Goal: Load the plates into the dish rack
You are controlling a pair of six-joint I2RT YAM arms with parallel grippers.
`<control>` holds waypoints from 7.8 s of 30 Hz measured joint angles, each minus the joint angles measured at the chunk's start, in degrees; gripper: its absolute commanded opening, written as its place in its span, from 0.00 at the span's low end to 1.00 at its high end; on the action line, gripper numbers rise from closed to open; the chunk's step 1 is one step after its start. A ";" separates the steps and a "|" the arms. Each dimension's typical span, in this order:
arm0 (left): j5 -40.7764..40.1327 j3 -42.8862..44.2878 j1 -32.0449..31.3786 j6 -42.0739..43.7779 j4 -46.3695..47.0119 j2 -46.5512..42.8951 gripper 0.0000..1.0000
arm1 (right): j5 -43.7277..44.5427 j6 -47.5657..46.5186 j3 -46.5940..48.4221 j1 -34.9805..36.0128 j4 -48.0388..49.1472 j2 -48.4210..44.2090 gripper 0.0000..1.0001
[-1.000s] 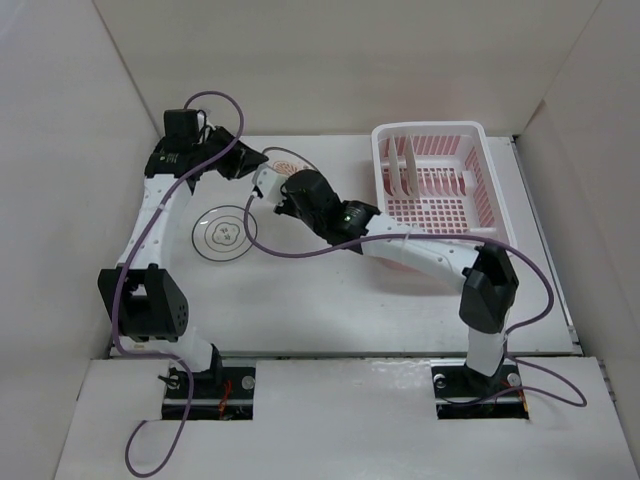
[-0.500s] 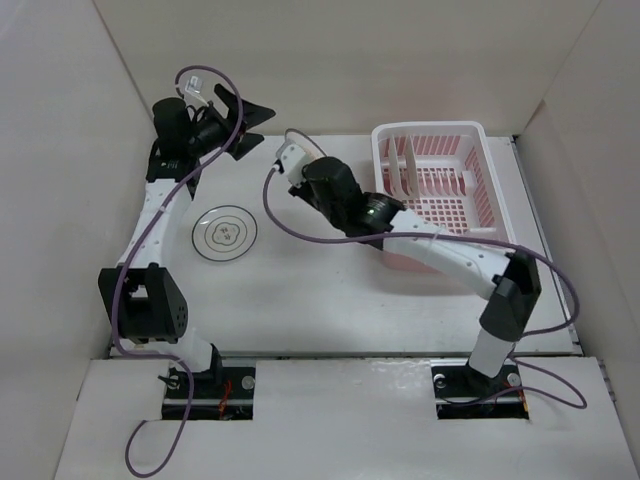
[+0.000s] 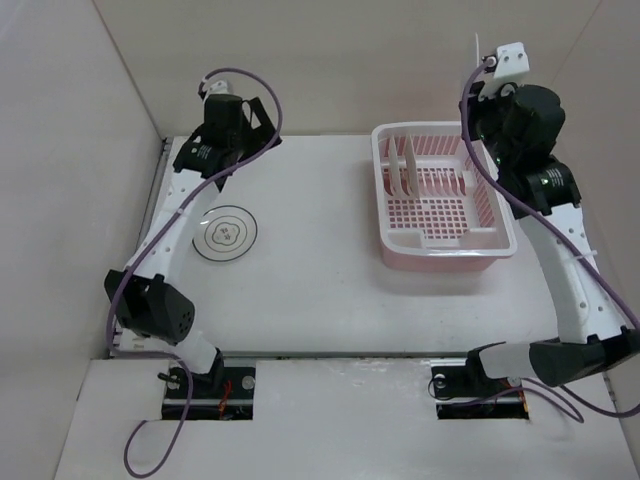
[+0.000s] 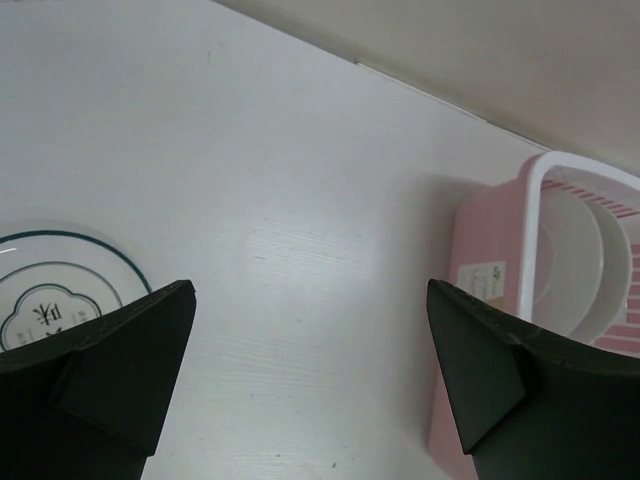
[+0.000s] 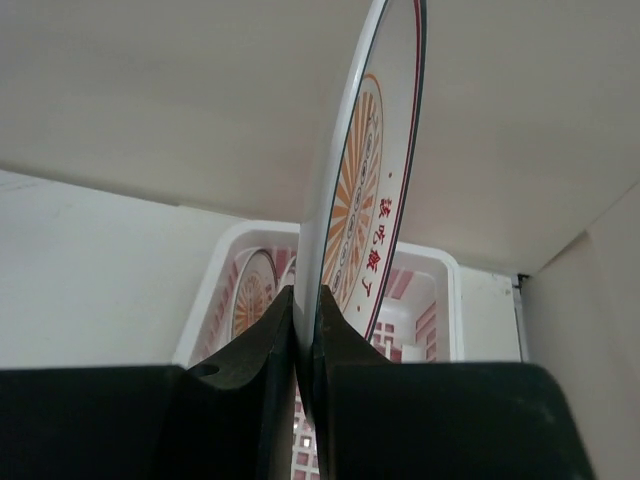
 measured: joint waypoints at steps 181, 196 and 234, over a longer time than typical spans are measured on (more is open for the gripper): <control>6.82 -67.91 25.16 -40.41 28.20 -12.46 0.12 | -26.01 18.93 5.66 12.96 -4.46 2.78 1.00; 5.84 -63.54 25.16 -40.17 27.43 -9.18 0.38 | -25.99 18.73 5.66 12.96 -4.52 1.27 1.00; 4.28 -59.71 25.77 -35.78 32.15 -4.15 0.00 | -25.40 17.27 5.35 13.75 -5.62 0.44 1.00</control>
